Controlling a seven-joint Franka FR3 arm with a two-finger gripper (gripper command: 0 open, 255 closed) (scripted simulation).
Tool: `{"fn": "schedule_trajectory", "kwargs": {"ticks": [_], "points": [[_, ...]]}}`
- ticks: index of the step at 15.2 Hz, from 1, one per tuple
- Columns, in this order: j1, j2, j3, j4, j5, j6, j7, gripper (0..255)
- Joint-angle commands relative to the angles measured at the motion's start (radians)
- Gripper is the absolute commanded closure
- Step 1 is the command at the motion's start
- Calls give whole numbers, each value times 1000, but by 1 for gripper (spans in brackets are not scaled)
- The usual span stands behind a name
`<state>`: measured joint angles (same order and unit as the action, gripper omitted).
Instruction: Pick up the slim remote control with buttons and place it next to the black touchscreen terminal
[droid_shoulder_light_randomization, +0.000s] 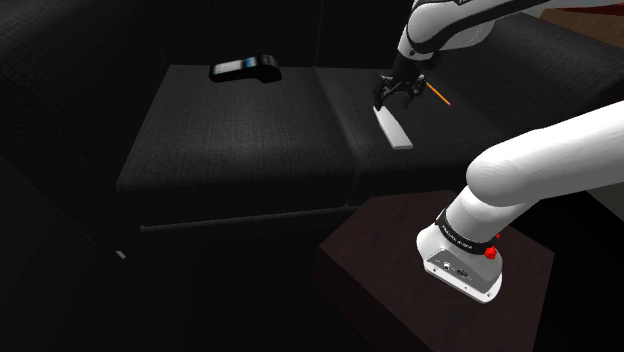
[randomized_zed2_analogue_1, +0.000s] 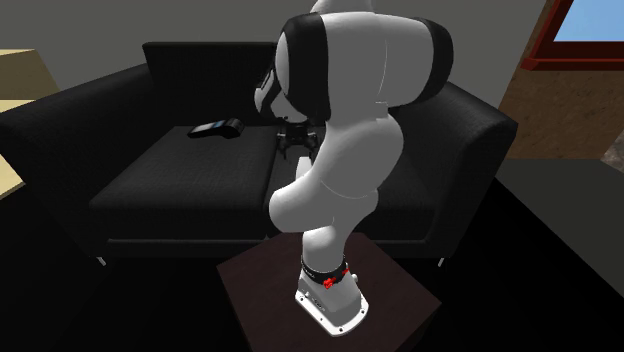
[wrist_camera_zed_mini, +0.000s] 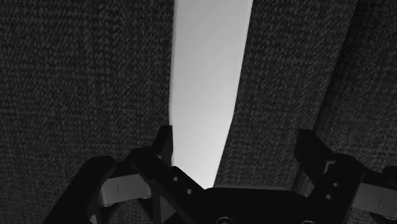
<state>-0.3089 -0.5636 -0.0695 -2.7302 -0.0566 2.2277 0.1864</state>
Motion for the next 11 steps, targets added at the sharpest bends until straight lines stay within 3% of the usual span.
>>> {"fn": "schedule_trajectory", "kwargs": {"ticks": [1,11], "points": [[-35,37,-16,-22,-13,54,24,0],[-49,150,-28,-77,-21,218,35,0]]}}
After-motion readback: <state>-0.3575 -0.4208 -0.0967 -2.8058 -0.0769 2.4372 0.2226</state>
